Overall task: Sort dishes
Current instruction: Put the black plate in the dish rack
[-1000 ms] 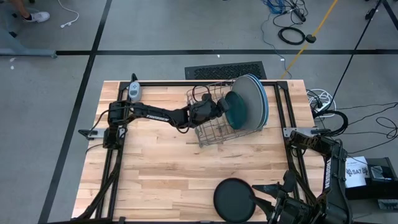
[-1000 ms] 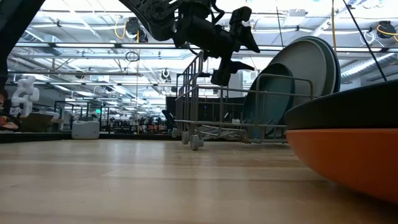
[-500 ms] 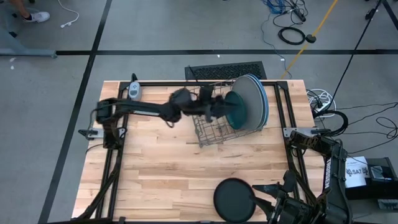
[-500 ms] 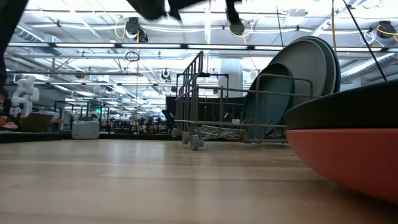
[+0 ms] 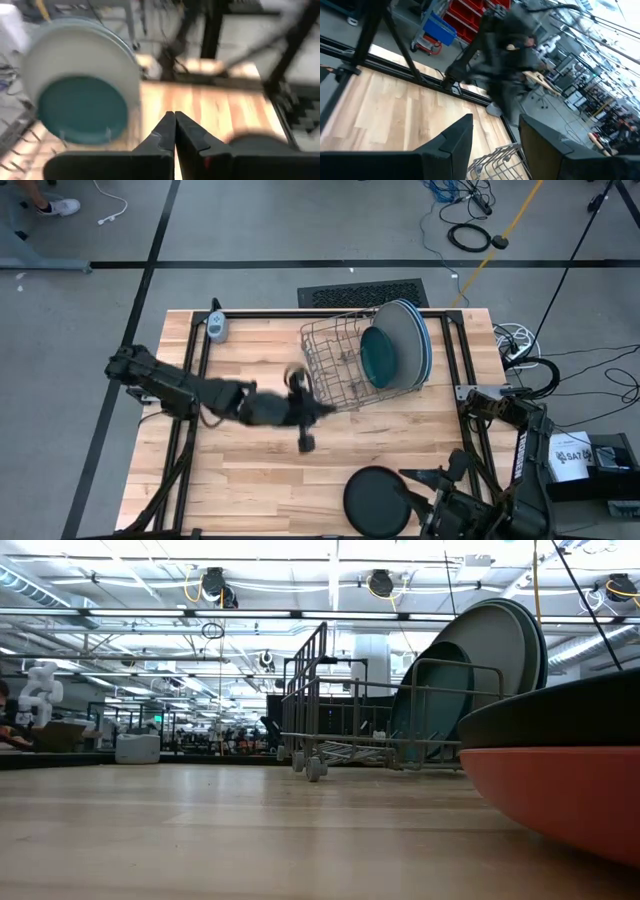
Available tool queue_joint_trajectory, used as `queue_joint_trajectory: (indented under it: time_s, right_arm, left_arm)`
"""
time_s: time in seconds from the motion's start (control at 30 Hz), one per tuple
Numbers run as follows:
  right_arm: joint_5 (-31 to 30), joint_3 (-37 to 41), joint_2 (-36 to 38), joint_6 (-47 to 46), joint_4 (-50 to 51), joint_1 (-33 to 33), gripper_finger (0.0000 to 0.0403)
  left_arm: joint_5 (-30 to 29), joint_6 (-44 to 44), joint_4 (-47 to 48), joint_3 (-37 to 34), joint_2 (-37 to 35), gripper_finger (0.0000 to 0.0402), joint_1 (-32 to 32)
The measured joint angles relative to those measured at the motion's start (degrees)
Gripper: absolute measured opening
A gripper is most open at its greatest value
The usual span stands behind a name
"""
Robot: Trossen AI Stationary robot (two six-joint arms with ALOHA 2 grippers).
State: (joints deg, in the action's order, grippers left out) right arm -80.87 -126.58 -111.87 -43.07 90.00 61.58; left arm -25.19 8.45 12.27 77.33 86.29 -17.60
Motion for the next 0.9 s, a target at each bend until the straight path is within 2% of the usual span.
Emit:
queue_joint_trajectory:
  time_s: [0.17,0.27,0.4,0.53,0.6,0.77,0.9]
  right_arm:
    - [0.5,0.0,0.0,-0.5,-0.2,-3.3,0.0153]
    - [2.5,0.0,0.0,-0.2,-1.0,-5.6,0.0153]
    - [4.8,0.0,0.0,1.1,-2.7,-8.8,0.0153]
    - [6.1,0.0,0.0,2.6,-6.0,-11.5,0.0153]
    - [7.9,0.0,0.0,3.8,-7.8,-12.6,0.0153]
    - [11.1,0.0,0.0,6.8,-10.3,-14.7,0.0153]
    - [12.1,0.0,0.0,7.7,-10.3,-15.2,0.0153]
  left_arm:
    - [-0.1,-1.1,1.9,-3.2,4.1,0.0006,-5.1]
    - [2.3,-6.8,3.1,-4.3,8.0,0.0006,-6.8]
    - [6.1,-10.4,3.3,-4.5,13.6,0.0006,-8.9]
    - [13.5,-14.9,3.0,-4.4,17.0,0.0006,-10.4]
    - [14.2,-19.7,3.3,-4.4,17.9,0.0006,-11.1]
    - [15.2,-38.0,2.5,-4.4,18.6,0.0009,-12.5]
    - [16.7,-45.1,-2.1,-4.3,19.3,0.0046,-12.0]
